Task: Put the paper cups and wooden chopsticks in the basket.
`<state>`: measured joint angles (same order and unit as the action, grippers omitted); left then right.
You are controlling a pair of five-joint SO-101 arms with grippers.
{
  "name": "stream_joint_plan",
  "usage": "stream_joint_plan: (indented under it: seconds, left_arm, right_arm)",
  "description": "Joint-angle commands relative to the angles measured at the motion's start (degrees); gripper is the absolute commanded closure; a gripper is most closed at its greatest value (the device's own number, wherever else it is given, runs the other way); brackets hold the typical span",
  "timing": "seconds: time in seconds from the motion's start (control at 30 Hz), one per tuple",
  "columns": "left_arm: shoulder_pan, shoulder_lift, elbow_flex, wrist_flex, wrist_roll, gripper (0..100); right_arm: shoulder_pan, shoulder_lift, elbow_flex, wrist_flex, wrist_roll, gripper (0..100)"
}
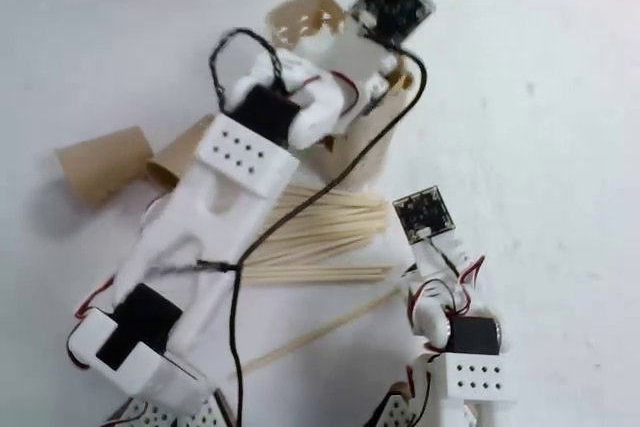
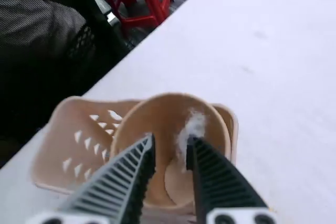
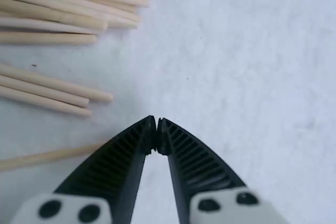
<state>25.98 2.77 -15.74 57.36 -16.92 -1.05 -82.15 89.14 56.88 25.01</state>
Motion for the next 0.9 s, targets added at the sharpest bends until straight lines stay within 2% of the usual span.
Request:
stream_joint_plan:
  seconds: [0.0,0.17,0.27,0.47,0.6,0.77,0.87]
  left_arm:
    - [-1.9,-1.5,-19.0,10.2,-0.2,88]
    - [-11.0,-1.1,-30.5,21.8,-0.2,88]
    - [-18.7,-1.5,-31.0,27.4,-0.1,88]
    - [-33.5,-1.4,-30.8,44.7,-0.1,88]
    - [-40.4,-1.5,-22.5,44.9,-0.3,88]
    - [-41.5,-1.6,-5.8,44.5,-0.7,88]
    - [-41.9,-1.6,4.2,39.3,-0.7,88]
  right_arm:
    - [0.1,-0.7,-0.4,-1.2,0.5,98.1]
    - [0.3,-0.7,-0.4,-1.2,0.5,98.1]
    - [0.3,-0.7,-0.4,-1.2,0.5,98.1]
    - [0.3,-0.7,-0.4,-1.2,0.5,98.1]
    - [0.3,-0.7,-0.4,-1.2,0.5,98.1]
    - [0.3,-0.7,-0.4,-1.2,0.5,98.1]
    - [0.3,-0.7,-0.4,-1.2,0.5,98.1]
